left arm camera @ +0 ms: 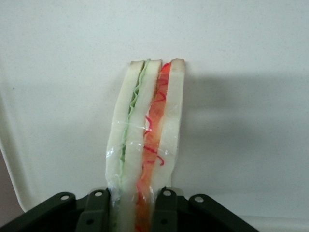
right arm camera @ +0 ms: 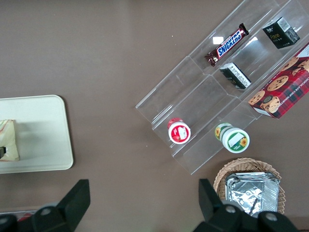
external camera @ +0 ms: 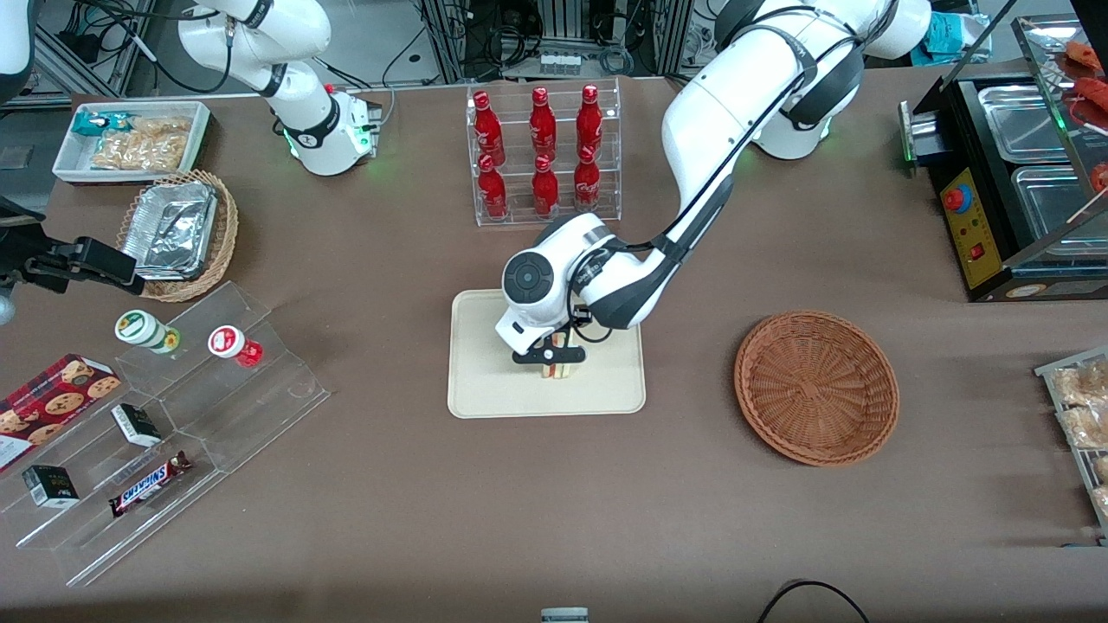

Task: Place sandwich from basket to tray
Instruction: 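Lower the sandwich onto the tray and open the left gripper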

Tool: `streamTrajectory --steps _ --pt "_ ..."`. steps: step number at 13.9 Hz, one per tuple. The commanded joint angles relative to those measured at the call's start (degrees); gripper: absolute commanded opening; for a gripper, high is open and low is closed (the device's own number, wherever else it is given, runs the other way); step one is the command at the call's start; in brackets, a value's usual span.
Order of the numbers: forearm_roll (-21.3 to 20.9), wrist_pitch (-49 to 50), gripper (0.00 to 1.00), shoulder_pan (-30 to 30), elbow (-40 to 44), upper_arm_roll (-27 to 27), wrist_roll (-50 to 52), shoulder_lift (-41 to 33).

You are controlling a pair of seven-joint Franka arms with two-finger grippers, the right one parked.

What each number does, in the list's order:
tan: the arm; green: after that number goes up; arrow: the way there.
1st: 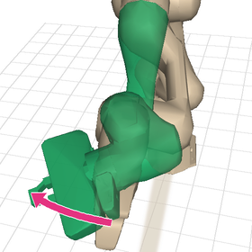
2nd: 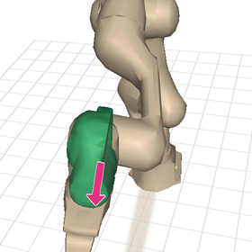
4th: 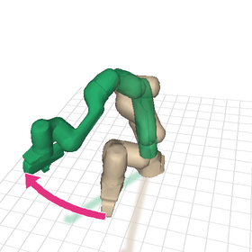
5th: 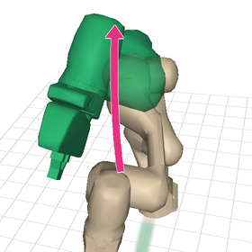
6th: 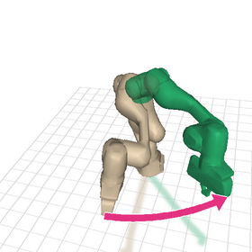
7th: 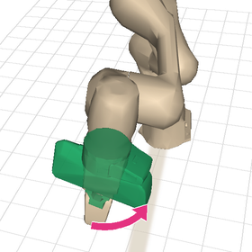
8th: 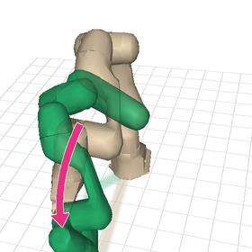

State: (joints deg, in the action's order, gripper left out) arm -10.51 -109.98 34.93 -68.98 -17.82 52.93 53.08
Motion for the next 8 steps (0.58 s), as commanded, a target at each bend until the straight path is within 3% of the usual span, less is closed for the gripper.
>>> streamTrajectory --steps 1,3,4,5,6,8 --pt "-1.1 0.6 0.30 0.9 2.1 0.3 3.9 0.9" --pt "-1.1 0.6 0.36 0.9 2.1 0.4 4.7 0.9" --pt "-1.1 0.6 0.56 0.9 2.0 0.4 4.6 0.8" --pt "-1.2 0.6 0.91 0.9 2.0 0.4 4.6 0.4" --pt "-1.2 1.3 1.00 0.9 2.0 0.4 4.6 -0.2" --pt "-1.2 3.9 1.00 0.7 2.0 0.8 4.6 -3.1"
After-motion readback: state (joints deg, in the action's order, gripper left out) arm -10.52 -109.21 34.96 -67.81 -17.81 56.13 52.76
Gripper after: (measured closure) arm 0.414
